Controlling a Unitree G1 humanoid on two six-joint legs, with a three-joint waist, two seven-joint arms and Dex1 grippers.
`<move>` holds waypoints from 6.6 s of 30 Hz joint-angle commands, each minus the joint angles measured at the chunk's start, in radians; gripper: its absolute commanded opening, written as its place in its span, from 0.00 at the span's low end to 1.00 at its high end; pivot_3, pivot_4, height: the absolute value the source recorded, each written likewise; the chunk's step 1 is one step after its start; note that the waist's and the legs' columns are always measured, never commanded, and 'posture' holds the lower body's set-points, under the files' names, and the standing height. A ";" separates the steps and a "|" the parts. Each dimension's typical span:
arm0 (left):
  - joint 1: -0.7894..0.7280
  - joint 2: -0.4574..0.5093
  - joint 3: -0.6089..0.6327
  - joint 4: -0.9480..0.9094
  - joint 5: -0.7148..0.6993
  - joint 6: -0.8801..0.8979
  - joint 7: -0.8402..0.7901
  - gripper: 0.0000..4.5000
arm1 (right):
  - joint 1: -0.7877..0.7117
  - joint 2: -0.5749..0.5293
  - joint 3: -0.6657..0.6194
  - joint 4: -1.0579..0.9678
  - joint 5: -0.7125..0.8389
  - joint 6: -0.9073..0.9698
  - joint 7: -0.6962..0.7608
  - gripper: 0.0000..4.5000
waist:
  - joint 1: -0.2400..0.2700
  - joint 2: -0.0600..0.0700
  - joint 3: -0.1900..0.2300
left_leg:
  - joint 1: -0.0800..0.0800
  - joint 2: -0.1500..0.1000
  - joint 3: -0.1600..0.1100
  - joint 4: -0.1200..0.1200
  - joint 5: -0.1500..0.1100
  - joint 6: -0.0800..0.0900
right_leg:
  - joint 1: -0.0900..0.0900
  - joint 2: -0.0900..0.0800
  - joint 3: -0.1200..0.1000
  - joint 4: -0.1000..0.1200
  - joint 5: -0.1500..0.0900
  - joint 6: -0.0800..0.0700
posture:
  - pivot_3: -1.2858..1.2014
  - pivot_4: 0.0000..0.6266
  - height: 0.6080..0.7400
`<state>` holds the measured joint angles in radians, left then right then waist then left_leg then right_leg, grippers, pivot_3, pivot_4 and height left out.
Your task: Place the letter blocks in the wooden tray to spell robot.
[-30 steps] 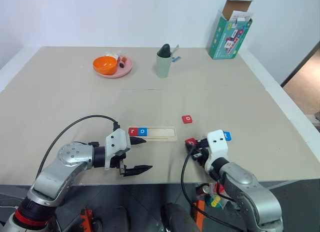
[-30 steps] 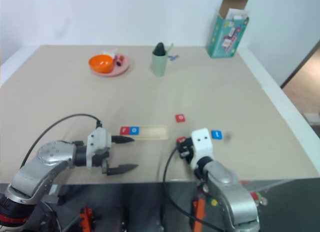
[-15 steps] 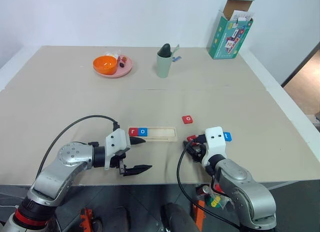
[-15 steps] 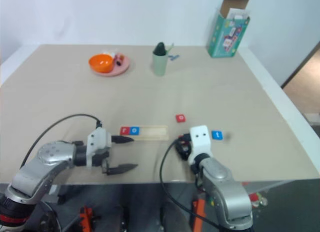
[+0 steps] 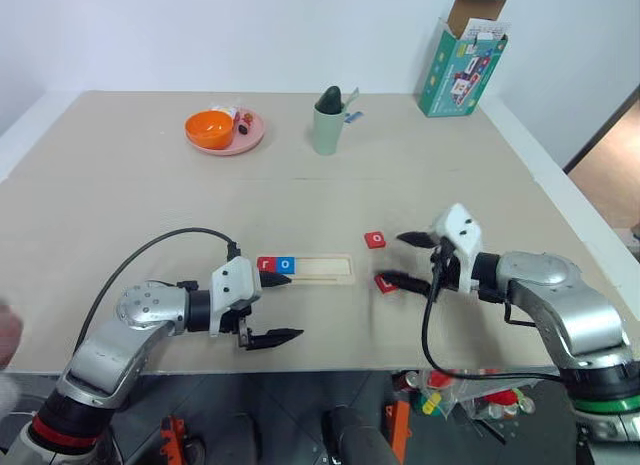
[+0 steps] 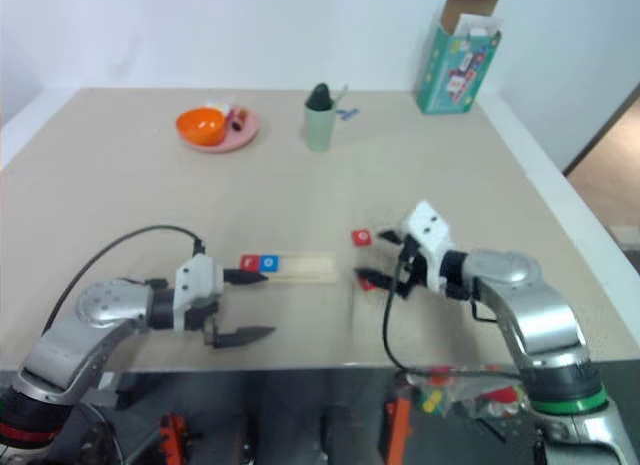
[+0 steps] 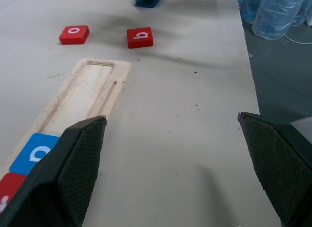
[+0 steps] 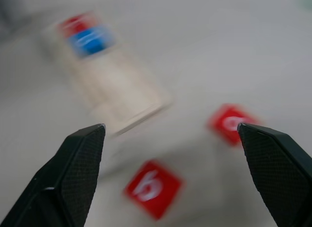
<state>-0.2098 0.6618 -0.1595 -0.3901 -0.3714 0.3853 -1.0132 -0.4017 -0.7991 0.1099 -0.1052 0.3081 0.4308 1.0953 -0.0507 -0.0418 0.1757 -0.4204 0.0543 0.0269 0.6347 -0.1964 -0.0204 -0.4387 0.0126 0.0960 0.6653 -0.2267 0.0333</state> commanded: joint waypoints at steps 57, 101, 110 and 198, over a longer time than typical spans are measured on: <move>0.031 -0.007 0.036 -0.012 -0.002 -0.011 0.063 1.00 | -0.276 0.120 0.044 0.528 -0.126 -0.353 0.322 0.27 | 0.002 0.003 0.002 | 0.015 -0.002 0.002 0.001 0.001 0.001 | 0.015 -0.001 0.006 0.000 0.001 0.001 | 0.52 0.24 1.00; 0.122 -0.044 0.154 0.093 0.032 -0.102 0.142 1.00 | -0.510 0.473 0.271 0.632 -0.318 -0.274 0.126 0.27 | -0.009 0.005 0.003 | 0.012 0.000 0.001 0.000 0.000 0.000 | 0.011 0.000 0.002 0.001 0.000 0.000 | 0.52 0.24 1.00; 0.121 -0.042 0.145 0.098 0.047 -0.106 0.130 1.00 | -0.513 0.485 0.262 0.622 -0.307 -0.231 0.125 0.27 | -0.010 0.005 0.003 | 0.012 0.000 0.001 -0.001 0.000 0.000 | 0.011 0.000 0.002 0.001 0.000 0.000 | 0.52 0.24 1.00; -0.144 -0.045 0.123 0.179 -0.027 -0.161 -0.035 1.00 | -0.036 0.705 -0.137 0.010 -0.237 0.308 -0.934 0.46 | -0.028 0.005 0.003 | -0.004 -0.001 -0.001 0.000 -0.001 -0.002 | -0.003 0.000 0.002 0.002 0.003 0.008 | 0.52 0.24 1.00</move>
<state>-0.3517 0.6148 -0.0390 -0.2045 -0.4016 0.2422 -1.0529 -0.4439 -0.0992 -0.0294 -0.0929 0.0612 0.7449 0.1665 -0.0786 -0.0370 0.1785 -0.4241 0.0533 0.0257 0.6350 -0.1969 -0.0228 -0.4414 0.0127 0.0981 0.6671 -0.2237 0.0408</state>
